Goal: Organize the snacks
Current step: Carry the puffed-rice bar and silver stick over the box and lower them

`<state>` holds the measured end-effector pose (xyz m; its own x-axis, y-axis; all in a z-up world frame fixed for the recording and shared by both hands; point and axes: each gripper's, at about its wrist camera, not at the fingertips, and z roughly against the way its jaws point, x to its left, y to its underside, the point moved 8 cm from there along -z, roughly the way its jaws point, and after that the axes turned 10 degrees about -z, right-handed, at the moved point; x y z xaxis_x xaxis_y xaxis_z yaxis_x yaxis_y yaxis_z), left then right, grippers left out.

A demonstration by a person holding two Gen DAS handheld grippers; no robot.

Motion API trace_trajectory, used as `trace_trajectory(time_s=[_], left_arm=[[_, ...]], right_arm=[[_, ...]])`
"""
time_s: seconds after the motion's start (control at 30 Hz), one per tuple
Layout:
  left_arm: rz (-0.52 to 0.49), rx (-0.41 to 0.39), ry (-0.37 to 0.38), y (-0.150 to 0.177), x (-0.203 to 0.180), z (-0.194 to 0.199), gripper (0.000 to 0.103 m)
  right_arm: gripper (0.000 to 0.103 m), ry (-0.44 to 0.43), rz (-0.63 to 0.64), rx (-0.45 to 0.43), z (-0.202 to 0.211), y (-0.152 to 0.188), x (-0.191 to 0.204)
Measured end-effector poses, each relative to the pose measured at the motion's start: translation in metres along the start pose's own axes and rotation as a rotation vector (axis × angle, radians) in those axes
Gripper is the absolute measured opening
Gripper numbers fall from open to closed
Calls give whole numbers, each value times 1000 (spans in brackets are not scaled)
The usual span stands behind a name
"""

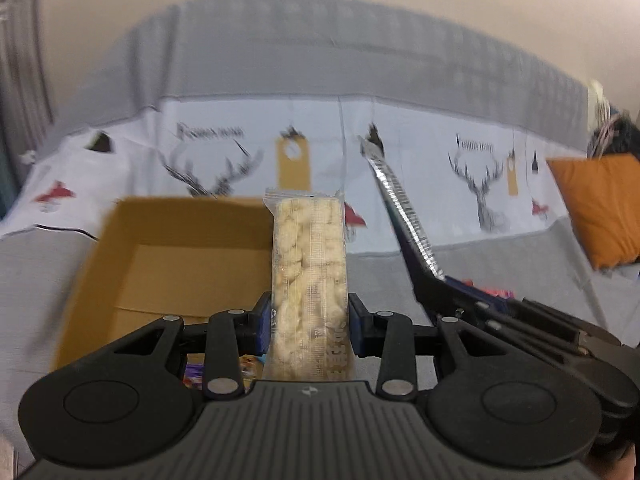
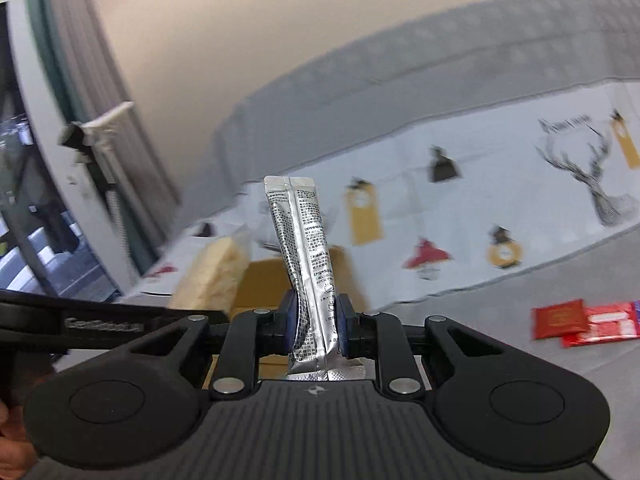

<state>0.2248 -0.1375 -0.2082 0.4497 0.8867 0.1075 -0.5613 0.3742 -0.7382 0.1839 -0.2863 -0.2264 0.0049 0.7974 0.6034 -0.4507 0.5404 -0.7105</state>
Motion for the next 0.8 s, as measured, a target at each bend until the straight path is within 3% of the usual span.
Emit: trace_trajectory(time_s=[0.13,0.27,0.4,0.6,0.8], left_arm=[[39,-111,-41,-14,32,56,41],[0,-209,-116,-25,47,101,41],[-14,-235,-112,-23,55,115,41],[19,-199,-127,-5,79,86,41],[90,-41,-92,33,103,16,41]], right_arm=[[21,-57,76,-31,13,-14,60],[21,-120,113,-74,25,-36,108],[21,-162,137,-88,26,-41,134],[21,-141,162,-15,-4,-15,134],[21,-67,126,142,-56,34,106]])
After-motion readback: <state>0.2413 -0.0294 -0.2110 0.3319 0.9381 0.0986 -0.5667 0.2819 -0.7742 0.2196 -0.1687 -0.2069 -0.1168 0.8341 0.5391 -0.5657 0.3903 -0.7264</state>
